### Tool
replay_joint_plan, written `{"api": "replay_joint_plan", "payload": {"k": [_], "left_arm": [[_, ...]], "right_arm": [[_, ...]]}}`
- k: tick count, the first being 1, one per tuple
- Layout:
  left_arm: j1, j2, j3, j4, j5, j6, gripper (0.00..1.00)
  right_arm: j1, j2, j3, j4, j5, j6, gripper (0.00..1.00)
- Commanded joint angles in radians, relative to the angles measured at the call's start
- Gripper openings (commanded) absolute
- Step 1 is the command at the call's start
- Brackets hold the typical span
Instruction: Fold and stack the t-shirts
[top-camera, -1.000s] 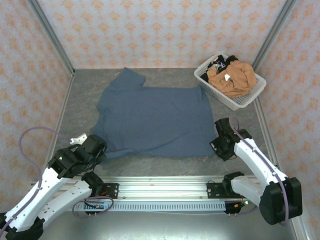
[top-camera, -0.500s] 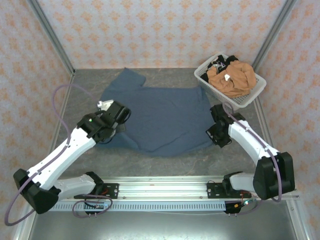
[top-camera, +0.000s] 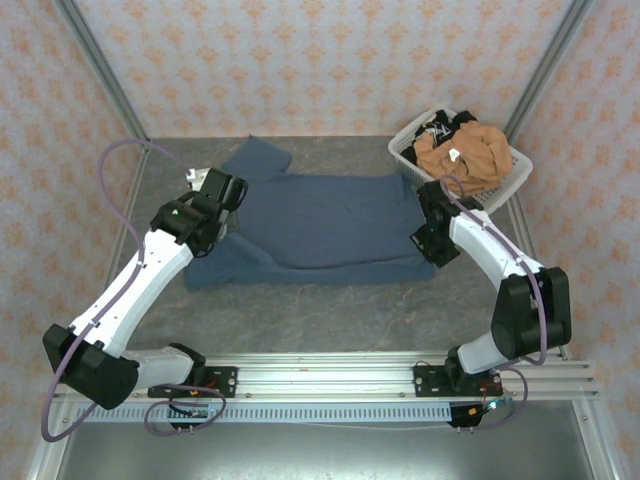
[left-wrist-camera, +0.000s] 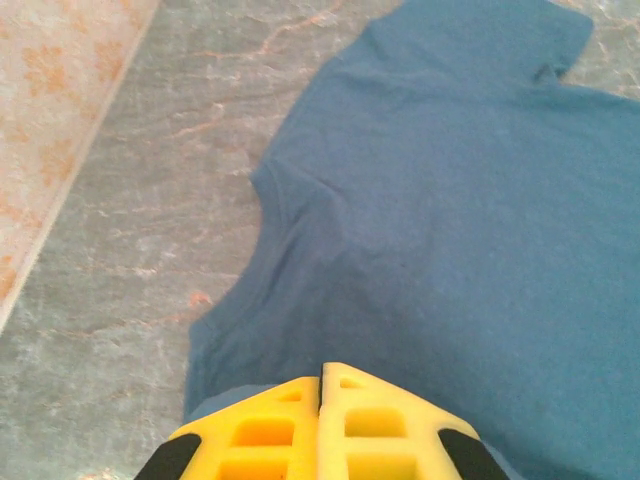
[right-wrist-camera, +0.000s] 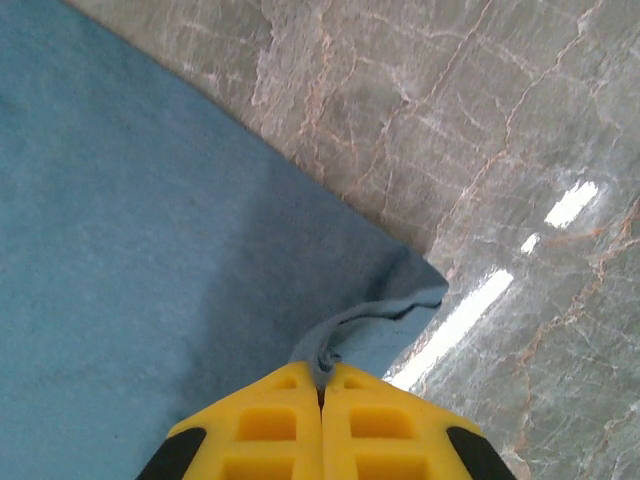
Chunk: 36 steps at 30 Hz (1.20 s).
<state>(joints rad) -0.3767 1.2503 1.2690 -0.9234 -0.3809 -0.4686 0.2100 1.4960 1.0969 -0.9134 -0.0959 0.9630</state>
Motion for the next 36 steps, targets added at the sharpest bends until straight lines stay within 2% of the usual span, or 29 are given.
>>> {"api": "replay_joint_plan", "payload": {"k": [1,10,20,36], "left_arm": [[0.026,-0.015,0.014,0.031,-0.095,0.024,0.0],[0.057,0.022,0.017,0.12,-0.109,0.087,0.0],[0.088,0.134,0.069,0.19,-0.093,0.139,0.0],[0.107,0.399,0.239,0.214,-0.082,0.169,0.0]], "right_arm": [[-0.018,0.041,0.042,-0.024,0.053,-0.021,0.0],[-0.029,0.146,0.132,-0.004,0.041,-0.05,0.0],[-0.029,0.235,0.186,0.009,0.032,-0.06,0.0],[-0.03,0.368,0.27,0.021,0.036,-0.061,0.0]]}}
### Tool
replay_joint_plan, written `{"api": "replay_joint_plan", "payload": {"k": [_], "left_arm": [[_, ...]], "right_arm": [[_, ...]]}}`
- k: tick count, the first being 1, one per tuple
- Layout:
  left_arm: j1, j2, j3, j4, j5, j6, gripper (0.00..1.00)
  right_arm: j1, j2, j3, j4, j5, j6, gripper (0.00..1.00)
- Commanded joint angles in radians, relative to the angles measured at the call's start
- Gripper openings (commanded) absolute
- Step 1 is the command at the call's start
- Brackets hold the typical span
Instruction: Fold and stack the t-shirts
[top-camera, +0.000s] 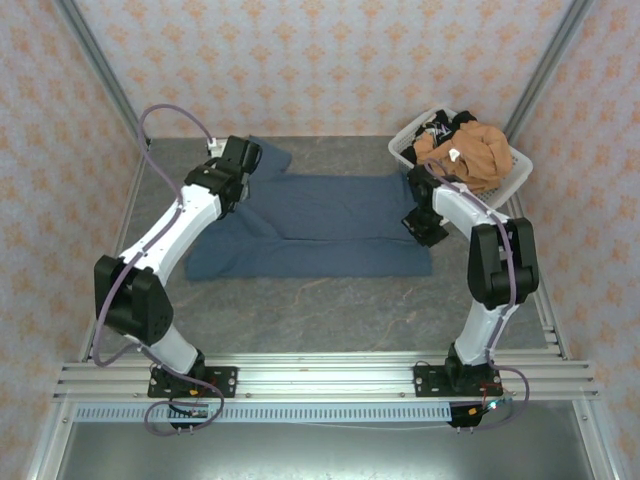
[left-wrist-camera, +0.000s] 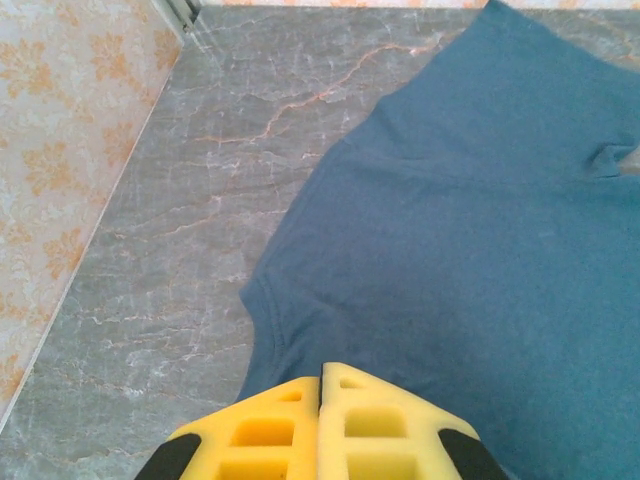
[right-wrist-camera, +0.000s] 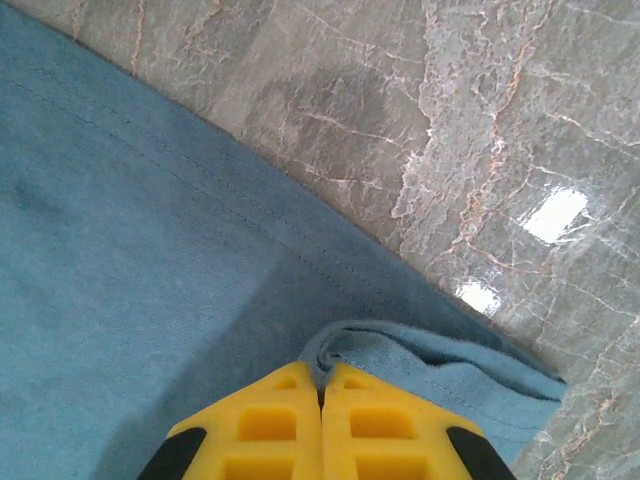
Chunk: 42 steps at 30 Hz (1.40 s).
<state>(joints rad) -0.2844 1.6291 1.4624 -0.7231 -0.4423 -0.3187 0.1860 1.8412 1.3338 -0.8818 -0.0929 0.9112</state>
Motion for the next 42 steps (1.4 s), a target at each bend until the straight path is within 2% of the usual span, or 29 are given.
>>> {"api": "replay_joint_plan", "payload": {"k": [1,7,9,11,12,14,16,19,21,24,27,32,37,40,42], "left_arm": [[0.018,0.035,0.054,0.016,-0.015,0.021,0.0],[0.05,0.145,0.171,-0.052,0.063,0.034,0.0],[0.081,0.174,0.214,-0.109,0.096,0.021,0.18],[0.123,0.175,0.225,-0.155,0.132,-0.003,0.56],[0.145,0.164,0.221,-0.173,0.143,-0.018,0.66],[0.194,0.129,0.201,-0.21,0.183,-0.043,0.73],[0.241,0.074,0.147,-0.238,0.232,-0.081,0.73],[0.316,-0.026,0.006,-0.284,0.325,-0.168,0.72],[0.389,-0.096,-0.134,-0.295,0.44,-0.255,0.69],[0.535,-0.179,-0.361,-0.209,0.632,-0.332,0.63],[0.635,-0.202,-0.495,-0.108,0.744,-0.37,0.6],[0.674,-0.135,-0.542,-0.045,0.777,-0.382,0.58],[0.676,-0.081,-0.585,0.004,0.779,-0.416,0.55],[0.676,-0.053,-0.593,0.041,0.777,-0.426,0.5],[0.676,-0.032,-0.589,0.069,0.779,-0.435,0.43]], "right_arm": [[-0.006,0.029,0.036,-0.009,0.035,-0.009,0.0],[-0.017,0.069,0.066,-0.005,0.027,-0.041,0.01],[-0.025,0.073,0.094,-0.019,0.018,-0.079,0.16],[-0.032,0.065,0.119,-0.045,0.019,-0.118,0.31],[-0.034,0.055,0.128,-0.062,0.018,-0.138,0.39],[-0.035,0.014,0.125,-0.083,0.021,-0.164,0.49],[-0.035,-0.046,0.091,-0.085,0.014,-0.176,0.54],[-0.031,-0.144,0.003,-0.082,-0.006,-0.18,0.55],[-0.016,-0.209,-0.073,-0.064,-0.032,-0.176,0.55],[0.0,-0.298,-0.206,-0.008,-0.092,-0.168,0.56],[-0.001,-0.373,-0.338,0.073,-0.146,-0.158,0.57],[-0.016,-0.39,-0.432,0.134,-0.186,-0.166,0.59],[-0.039,-0.351,-0.469,0.167,-0.202,-0.163,0.59],[-0.042,-0.327,-0.475,0.19,-0.191,-0.16,0.58],[-0.044,-0.305,-0.467,0.203,-0.188,-0.159,0.57]]}}
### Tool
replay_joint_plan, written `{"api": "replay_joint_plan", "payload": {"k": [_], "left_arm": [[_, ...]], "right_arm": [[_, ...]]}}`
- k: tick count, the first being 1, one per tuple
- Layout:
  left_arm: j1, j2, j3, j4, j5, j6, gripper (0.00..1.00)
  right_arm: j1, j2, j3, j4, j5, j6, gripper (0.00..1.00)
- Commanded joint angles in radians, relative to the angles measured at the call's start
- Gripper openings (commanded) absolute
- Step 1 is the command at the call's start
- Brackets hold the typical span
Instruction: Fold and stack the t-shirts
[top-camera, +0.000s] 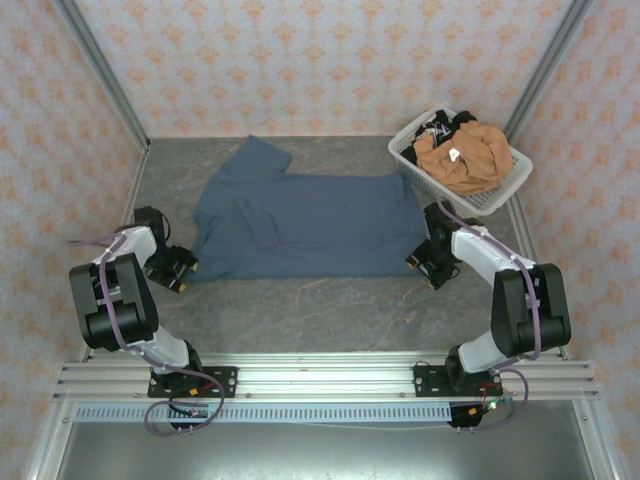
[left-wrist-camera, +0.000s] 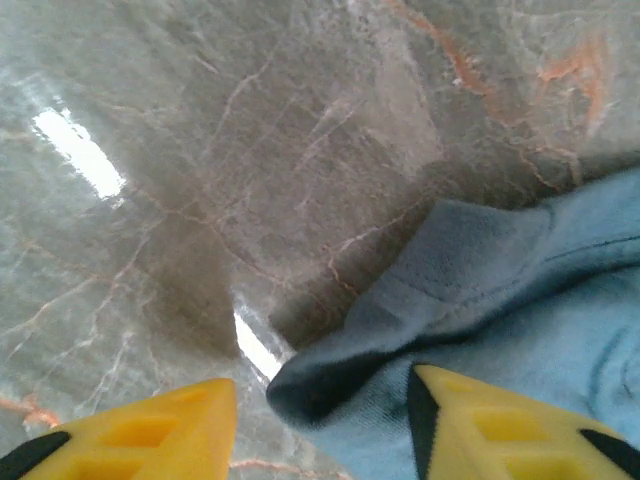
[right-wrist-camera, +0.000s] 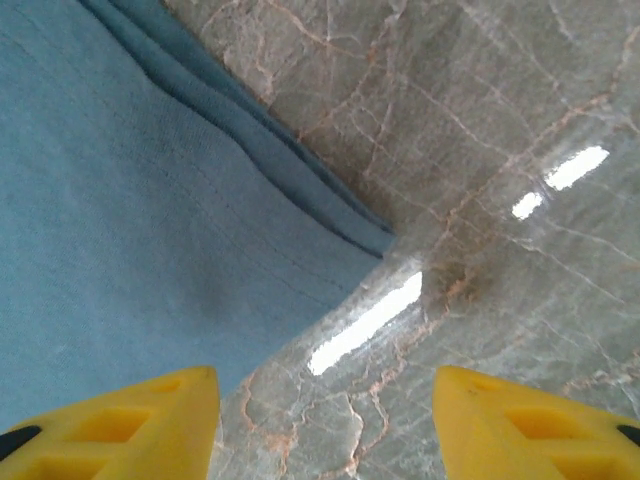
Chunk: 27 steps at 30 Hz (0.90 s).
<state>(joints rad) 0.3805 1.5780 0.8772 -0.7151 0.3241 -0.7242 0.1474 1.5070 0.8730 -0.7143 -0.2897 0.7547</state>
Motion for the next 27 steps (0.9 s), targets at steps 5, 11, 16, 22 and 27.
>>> {"api": "replay_joint_plan", "payload": {"k": [5,11,16,22,27], "left_arm": [[0.01,0.057,0.034,0.08,-0.006,-0.028,0.16],[0.01,0.032,0.07,0.011,-0.081,0.0,0.0],[0.011,-0.038,0.085,-0.112,-0.178,0.02,0.0],[0.009,-0.171,-0.021,-0.22,-0.238,-0.008,0.0],[0.009,-0.279,-0.185,-0.235,-0.291,-0.081,0.0]], "right_arm": [[-0.005,0.1,0.022,0.068,0.037,0.002,0.49],[-0.006,0.172,0.077,0.046,0.108,-0.02,0.19],[-0.002,0.131,0.089,-0.044,0.171,-0.024,0.0],[0.017,0.014,0.028,-0.135,0.193,-0.009,0.0],[0.056,-0.039,-0.059,-0.165,0.173,0.055,0.0]]}}
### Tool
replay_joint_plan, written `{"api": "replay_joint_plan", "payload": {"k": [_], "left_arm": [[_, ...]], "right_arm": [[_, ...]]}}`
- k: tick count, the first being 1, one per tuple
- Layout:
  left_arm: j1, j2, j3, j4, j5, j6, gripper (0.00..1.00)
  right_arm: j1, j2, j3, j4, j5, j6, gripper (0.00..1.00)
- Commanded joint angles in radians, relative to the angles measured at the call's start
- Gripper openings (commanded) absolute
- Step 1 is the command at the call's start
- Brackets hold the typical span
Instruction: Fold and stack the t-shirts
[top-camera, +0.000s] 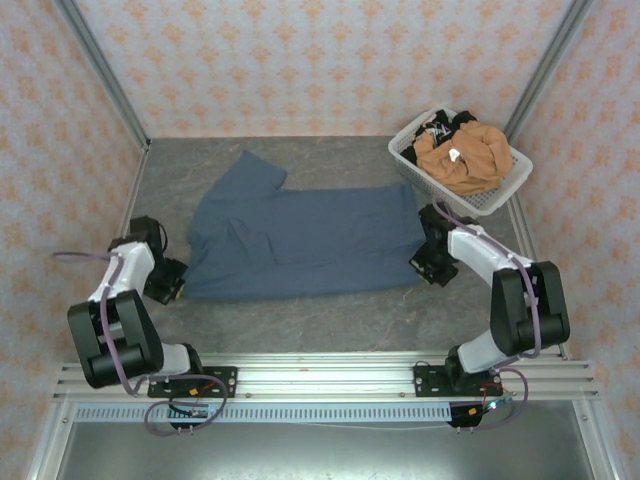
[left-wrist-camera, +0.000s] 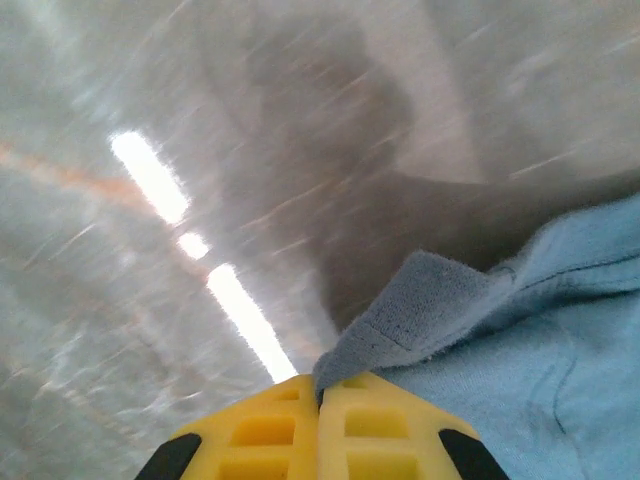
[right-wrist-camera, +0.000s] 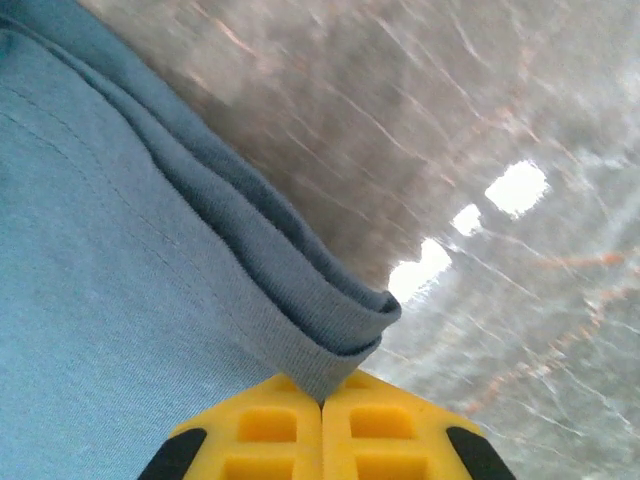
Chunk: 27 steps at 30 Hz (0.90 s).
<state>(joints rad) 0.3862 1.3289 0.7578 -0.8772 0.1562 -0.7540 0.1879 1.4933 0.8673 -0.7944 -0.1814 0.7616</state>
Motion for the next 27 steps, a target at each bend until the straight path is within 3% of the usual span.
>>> {"api": "replay_joint_plan", "payload": {"k": [1,3,4,7,9,11,15,18,20,23,27], "left_arm": [[0.003,-0.039,-0.088,-0.065,-0.134,-0.059,0.0],[0.003,-0.04,-0.113,-0.041,-0.139,-0.067,0.0],[0.003,-0.032,-0.11,-0.04,-0.145,-0.068,0.0],[0.002,-0.025,-0.058,-0.072,-0.183,-0.067,0.23],[-0.029,-0.073,0.002,-0.121,-0.244,-0.078,0.43],[-0.084,-0.123,0.072,-0.169,-0.3,-0.093,0.55],[-0.252,-0.094,0.204,-0.202,-0.296,-0.109,0.57],[-0.405,-0.063,0.241,-0.072,-0.17,-0.104,0.56],[-0.53,0.021,0.297,-0.013,-0.114,-0.087,0.55],[-0.682,0.204,0.429,-0.038,-0.124,-0.036,0.51],[-0.775,0.387,0.534,-0.061,-0.17,-0.008,0.49]], "right_arm": [[0.024,-0.034,-0.071,-0.082,0.06,0.065,0.0],[0.037,-0.051,-0.109,-0.07,0.051,0.105,0.0],[0.041,-0.055,-0.12,-0.065,0.05,0.117,0.1],[0.053,-0.075,-0.111,-0.082,0.063,0.13,0.39],[0.063,-0.112,-0.078,-0.106,0.086,0.117,0.47],[0.072,-0.153,-0.042,-0.126,0.107,0.102,0.5],[0.101,-0.226,0.005,-0.077,0.08,0.042,0.53],[0.135,-0.245,-0.002,0.101,-0.085,-0.019,0.54],[0.157,-0.234,-0.009,0.228,-0.194,-0.035,0.56],[0.167,-0.175,0.029,0.23,-0.198,-0.046,0.57],[0.168,-0.106,0.065,0.218,-0.2,-0.061,0.57]]}}
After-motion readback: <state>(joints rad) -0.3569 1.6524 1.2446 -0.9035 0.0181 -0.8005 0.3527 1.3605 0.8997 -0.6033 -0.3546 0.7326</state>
